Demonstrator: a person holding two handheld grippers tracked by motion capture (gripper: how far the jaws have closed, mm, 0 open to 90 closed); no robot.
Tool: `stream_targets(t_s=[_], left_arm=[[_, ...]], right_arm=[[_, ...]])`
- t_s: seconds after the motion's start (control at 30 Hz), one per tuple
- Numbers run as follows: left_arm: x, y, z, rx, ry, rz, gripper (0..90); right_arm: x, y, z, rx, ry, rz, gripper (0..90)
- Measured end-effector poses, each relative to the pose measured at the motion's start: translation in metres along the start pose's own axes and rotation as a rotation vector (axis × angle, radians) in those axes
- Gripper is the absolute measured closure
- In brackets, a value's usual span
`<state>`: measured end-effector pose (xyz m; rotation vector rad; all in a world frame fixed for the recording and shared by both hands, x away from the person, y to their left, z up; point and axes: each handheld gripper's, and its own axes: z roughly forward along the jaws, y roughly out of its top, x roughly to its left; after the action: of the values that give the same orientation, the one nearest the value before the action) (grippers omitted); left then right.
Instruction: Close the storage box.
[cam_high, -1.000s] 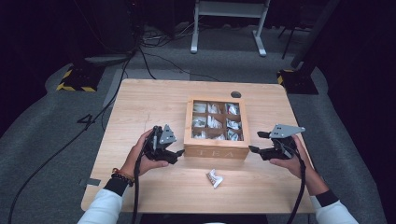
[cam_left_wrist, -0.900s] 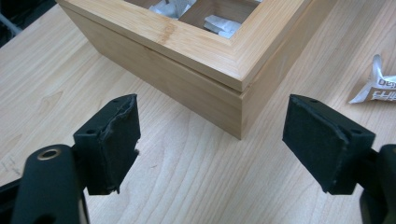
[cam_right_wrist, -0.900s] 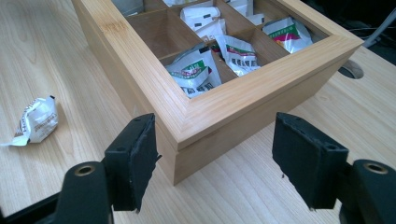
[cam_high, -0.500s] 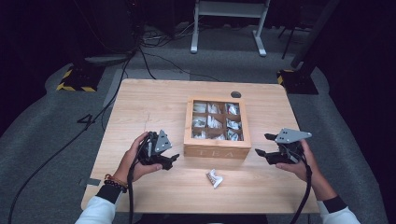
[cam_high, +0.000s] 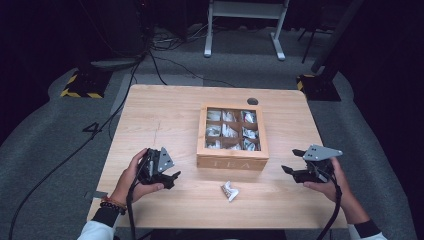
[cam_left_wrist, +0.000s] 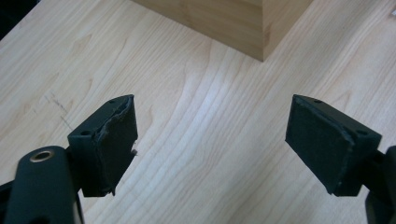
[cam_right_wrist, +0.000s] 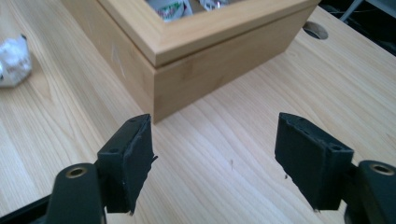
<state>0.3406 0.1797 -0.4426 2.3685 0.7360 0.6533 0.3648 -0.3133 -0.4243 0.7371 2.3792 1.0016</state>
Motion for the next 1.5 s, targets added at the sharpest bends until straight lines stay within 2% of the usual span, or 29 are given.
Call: stream_targets(t_s=[0.13,0.2,0.37,0.57,0.7,0.83,0.97,1.17,1.27,1.37,1.43,1.5], left_arm=[[0.001,-0.011,-0.002,0.025,0.01,-0.003,17.3],[0.001,-0.018,-0.002,0.032,0.024,-0.02,17.4],[0.001,-0.032,-0.003,0.051,0.008,-0.043,17.3],[0.005,-0.048,-0.002,0.063,-0.003,-0.07,17.2],[0.008,-0.058,-0.001,0.084,-0.002,-0.093,17.2],[0.013,-0.069,0.0,0.093,0.011,-0.129,17.5],[0.018,-0.079,0.0,0.098,0.003,-0.166,17.3],[0.025,-0.092,-0.001,0.069,-0.03,-0.23,16.9],[0.03,-0.098,-0.001,0.059,-0.075,-0.273,16.8],[0.033,-0.105,0.0,0.026,-0.102,-0.321,16.4],[0.033,-0.109,0.0,-0.002,-0.104,-0.321,15.5],[0.033,-0.111,0.0,-0.009,-0.101,-0.316,15.4]], right_arm=[[0.002,-0.011,-0.002,0.016,-0.011,0.003,27.7],[0.002,-0.016,-0.002,0.02,-0.025,0.008,27.5],[-0.001,-0.03,-0.003,0.028,-0.04,0.038,27.2],[-0.005,-0.051,-0.003,0.057,-0.062,0.087,27.0],[-0.01,-0.065,-0.004,0.049,-0.055,0.146,26.9],[-0.015,-0.077,-0.007,0.051,-0.058,0.186,26.9],[-0.018,-0.087,-0.008,0.057,-0.068,0.226,26.3],[-0.022,-0.101,-0.008,0.053,-0.068,0.293,25.3],[-0.023,-0.108,-0.008,0.063,-0.073,0.322,24.2],[-0.025,-0.116,-0.008,0.064,-0.081,0.356,23.5],[-0.025,-0.12,-0.009,0.053,-0.095,0.359,23.4],[-0.026,-0.121,-0.011,0.058,-0.106,0.355,23.3]])
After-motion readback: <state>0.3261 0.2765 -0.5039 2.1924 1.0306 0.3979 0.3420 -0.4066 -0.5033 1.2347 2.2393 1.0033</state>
